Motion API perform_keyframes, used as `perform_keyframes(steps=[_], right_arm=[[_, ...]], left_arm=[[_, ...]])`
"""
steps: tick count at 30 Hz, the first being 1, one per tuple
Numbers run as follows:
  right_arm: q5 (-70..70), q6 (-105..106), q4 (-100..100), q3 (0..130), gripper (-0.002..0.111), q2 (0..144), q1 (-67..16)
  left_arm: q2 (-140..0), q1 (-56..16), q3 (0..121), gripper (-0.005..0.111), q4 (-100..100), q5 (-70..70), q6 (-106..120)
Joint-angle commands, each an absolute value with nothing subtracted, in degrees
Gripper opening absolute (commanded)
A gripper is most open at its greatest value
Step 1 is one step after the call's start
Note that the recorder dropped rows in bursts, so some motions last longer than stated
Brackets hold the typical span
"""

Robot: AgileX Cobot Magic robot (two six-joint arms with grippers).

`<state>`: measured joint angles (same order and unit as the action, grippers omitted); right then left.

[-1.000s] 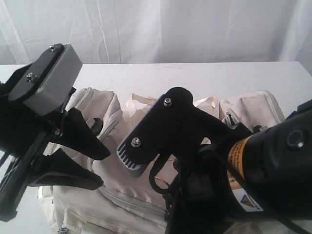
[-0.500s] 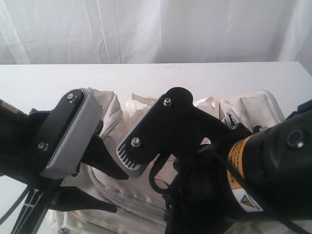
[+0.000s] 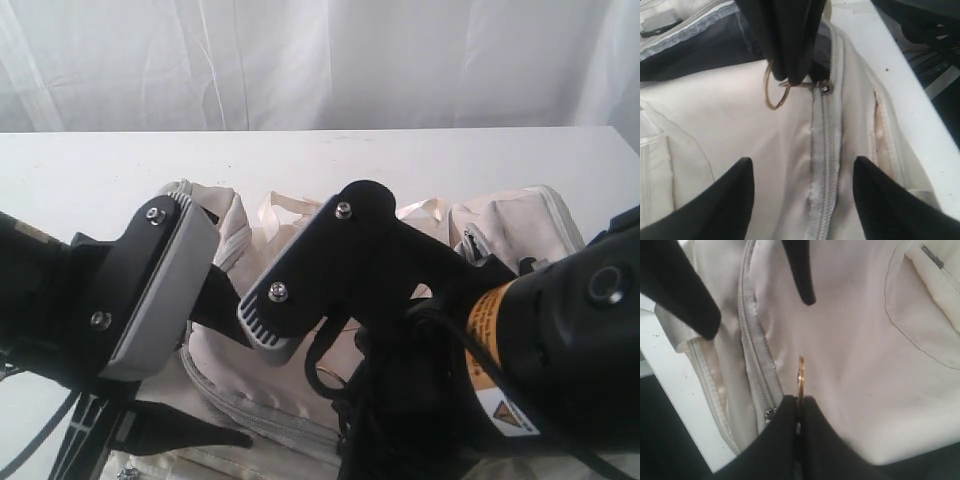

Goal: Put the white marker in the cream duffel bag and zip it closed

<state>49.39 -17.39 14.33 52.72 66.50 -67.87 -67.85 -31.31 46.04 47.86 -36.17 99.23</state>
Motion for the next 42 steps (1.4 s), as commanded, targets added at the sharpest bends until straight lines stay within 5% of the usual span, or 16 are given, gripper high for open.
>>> perform_keyframes(steps=[1, 13, 18, 21, 33, 42], right_arm=[[48.97, -16.78, 14.43, 52.51, 0.0, 66.42, -67.88], [47.06, -16.78, 14.77, 52.51, 0.0, 66.42, -67.88], [47.07, -16.78, 14.97, 52.51, 0.0, 66.42, -67.88], [49.85, -19.01, 15.7, 52.51, 0.0, 66.26, -67.88], [69.96, -31.27, 28.41, 52.51, 0.0, 55.72, -67.88], [69.96, -36.65, 32.11, 48.02, 0.0, 53.5, -67.88]], left_arm=[[-67.47, -31.6, 45.66, 0.062, 49.26, -40.51, 99.18], [-73.51, -34.07, 45.66, 0.057, 49.26, -34.92, 98.99], [-75.35, -34.73, 45.66, 0.016, 49.26, -30.71, 98.99], [-74.93, -34.73, 45.76, 0.005, 49.26, -27.14, 98.73], [-72.63, -34.73, 45.76, 0.004, 49.26, -24.38, 97.07], [-72.63, -34.73, 45.76, 0.004, 49.26, -24.38, 97.07]])
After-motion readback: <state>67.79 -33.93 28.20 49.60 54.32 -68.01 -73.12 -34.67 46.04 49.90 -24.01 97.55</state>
